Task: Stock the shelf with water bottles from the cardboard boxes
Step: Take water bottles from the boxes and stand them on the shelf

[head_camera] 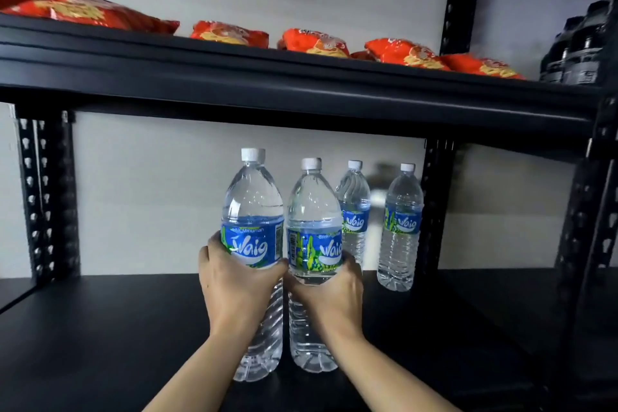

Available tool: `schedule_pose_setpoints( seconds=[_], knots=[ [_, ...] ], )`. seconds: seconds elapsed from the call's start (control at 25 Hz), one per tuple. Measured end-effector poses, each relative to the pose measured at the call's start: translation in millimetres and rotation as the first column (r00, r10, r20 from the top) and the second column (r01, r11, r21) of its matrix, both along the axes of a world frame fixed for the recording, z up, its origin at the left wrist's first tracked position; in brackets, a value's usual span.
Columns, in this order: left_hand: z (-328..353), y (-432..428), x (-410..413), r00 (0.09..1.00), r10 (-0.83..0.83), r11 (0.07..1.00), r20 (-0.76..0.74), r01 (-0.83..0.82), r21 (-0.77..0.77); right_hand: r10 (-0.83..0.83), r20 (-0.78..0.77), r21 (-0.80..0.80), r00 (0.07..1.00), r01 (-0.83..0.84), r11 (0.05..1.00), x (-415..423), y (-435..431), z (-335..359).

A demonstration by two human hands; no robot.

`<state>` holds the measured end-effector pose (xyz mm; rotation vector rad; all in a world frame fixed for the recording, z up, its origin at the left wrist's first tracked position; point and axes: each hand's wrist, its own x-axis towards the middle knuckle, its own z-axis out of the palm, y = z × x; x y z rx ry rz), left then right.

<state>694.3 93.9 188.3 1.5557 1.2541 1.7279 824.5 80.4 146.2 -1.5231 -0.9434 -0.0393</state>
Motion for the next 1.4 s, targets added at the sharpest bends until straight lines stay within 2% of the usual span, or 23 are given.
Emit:
schedule_pose_setpoints(
  seconds=[0.12,0.28,0.44,0.6,0.88,1.0,1.24,1.4],
  knots=[
    [1,22,0,1.000,0.001,0.999,0.022,-0.002,0.041,0.053,-0.041,0.026,0.998,-0.052,0.998,0,32,-3],
    [-1,45,-1,0.998,-0.005,0.996,0.069,-0.001,0.086,0.029,-0.079,0.093,0.996,-0.022,0.995,3,76,9],
    [2,65,-1,0.998,0.046,0.995,0.035,-0.049,0.086,-0.030,-0.055,0.087,0.998,0.034,0.996,20,115,30],
    [3,76,0,0.999,0.052,0.991,-0.013,-0.050,0.121,-0.107,-0.010,0.064,0.994,0.107,0.992,30,148,18],
    [-8,87,-2,0.998,0.051,0.983,-0.027,-0.045,0.176,-0.107,-0.057,0.047,0.993,0.110,0.993,31,163,-10],
    [-11,90,-2,0.999,0.046,0.982,-0.015,-0.043,0.185,-0.117,-0.033,0.054,0.993,0.118,0.992,25,167,-12],
    [-15,91,0,0.998,0.061,0.980,-0.013,-0.058,0.188,-0.117,-0.119,0.029,0.986,0.121,0.992,15,181,-16],
    [-10,92,-2,0.997,0.076,0.980,-0.009,-0.073,0.187,-0.107,-0.117,0.040,0.987,0.112,0.993,16,189,-18]
  ],
)
